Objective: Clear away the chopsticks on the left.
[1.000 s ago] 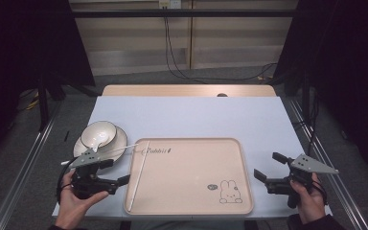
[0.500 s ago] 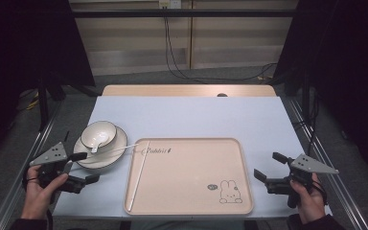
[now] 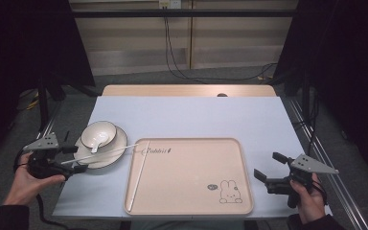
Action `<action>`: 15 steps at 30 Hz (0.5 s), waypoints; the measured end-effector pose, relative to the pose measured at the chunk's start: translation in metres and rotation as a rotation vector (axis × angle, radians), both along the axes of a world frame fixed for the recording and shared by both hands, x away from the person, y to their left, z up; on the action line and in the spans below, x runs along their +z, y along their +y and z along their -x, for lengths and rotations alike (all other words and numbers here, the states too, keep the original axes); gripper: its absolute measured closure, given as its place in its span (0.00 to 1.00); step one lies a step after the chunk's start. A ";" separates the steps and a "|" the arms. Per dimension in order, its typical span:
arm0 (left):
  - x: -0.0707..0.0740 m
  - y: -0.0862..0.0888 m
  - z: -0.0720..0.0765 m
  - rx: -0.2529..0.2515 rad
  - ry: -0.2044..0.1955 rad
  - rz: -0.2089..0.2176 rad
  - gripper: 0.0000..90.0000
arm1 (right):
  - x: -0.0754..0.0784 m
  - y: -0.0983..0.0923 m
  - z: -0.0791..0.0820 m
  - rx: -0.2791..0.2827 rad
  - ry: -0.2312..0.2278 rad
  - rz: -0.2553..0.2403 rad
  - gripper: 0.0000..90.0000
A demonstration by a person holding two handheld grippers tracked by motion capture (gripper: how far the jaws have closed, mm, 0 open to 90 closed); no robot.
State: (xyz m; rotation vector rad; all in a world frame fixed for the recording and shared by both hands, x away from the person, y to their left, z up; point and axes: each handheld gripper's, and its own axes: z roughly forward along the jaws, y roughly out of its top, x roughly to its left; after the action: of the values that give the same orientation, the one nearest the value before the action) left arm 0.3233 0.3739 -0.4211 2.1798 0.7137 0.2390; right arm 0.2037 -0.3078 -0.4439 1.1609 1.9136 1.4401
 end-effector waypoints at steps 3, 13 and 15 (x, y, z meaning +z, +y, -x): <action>-0.004 -0.001 -0.003 -0.014 -0.006 -0.024 0.19 | 0.000 0.000 0.000 0.001 0.001 0.000 0.02; -0.012 -0.009 -0.018 -0.092 -0.019 -0.145 0.57 | 0.000 -0.001 0.000 -0.002 0.002 0.007 0.02; -0.012 -0.010 -0.019 -0.089 -0.022 -0.167 0.61 | 0.000 -0.001 0.000 -0.002 0.001 0.008 0.02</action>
State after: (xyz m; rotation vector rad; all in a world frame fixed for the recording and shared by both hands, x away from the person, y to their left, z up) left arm 0.3420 0.3634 -0.4327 2.3574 0.6009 0.2852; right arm 0.2041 -0.3084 -0.4442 1.1602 1.9169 1.4297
